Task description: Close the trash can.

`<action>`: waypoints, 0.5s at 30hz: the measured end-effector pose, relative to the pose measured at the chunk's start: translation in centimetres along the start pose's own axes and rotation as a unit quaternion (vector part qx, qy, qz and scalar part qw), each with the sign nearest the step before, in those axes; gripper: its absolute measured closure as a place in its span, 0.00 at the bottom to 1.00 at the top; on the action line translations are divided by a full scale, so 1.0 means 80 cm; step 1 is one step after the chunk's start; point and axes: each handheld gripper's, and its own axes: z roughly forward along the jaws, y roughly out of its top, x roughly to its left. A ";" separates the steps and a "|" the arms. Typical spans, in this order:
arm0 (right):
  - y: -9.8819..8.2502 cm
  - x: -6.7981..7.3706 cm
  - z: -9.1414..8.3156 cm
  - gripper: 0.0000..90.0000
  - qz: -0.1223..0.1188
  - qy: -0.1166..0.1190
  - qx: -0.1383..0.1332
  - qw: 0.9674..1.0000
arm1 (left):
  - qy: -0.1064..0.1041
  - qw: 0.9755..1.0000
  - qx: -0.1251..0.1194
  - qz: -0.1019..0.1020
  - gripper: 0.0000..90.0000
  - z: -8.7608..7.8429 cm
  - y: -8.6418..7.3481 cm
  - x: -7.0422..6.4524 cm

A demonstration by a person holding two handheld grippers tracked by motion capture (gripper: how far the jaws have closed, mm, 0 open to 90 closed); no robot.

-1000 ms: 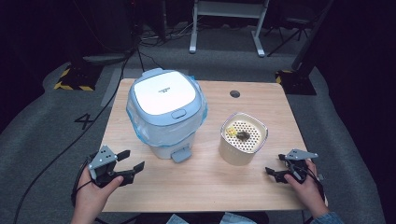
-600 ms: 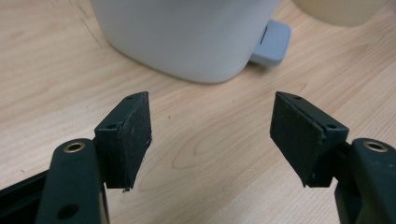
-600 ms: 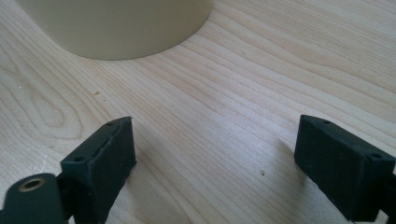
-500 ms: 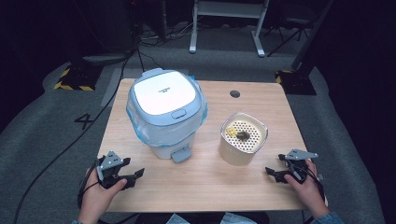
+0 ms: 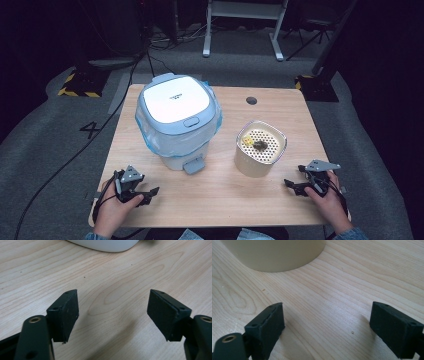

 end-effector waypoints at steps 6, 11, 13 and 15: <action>0.000 0.000 0.000 0.14 0.000 0.000 0.000 1.000 | 0.016 0.999 -0.004 0.045 0.18 0.018 -0.005 0.004; 0.000 0.000 0.000 0.14 0.000 0.000 0.000 1.000 | 0.017 0.999 -0.009 0.042 0.15 0.021 -0.004 0.005; 0.000 0.000 0.000 0.14 0.000 0.000 0.000 1.000 | 0.019 0.999 -0.009 0.041 0.15 0.022 -0.003 0.006; 0.000 0.000 0.000 0.14 0.000 -0.001 0.000 1.000 | 0.020 0.999 -0.008 0.041 0.15 0.022 -0.003 0.006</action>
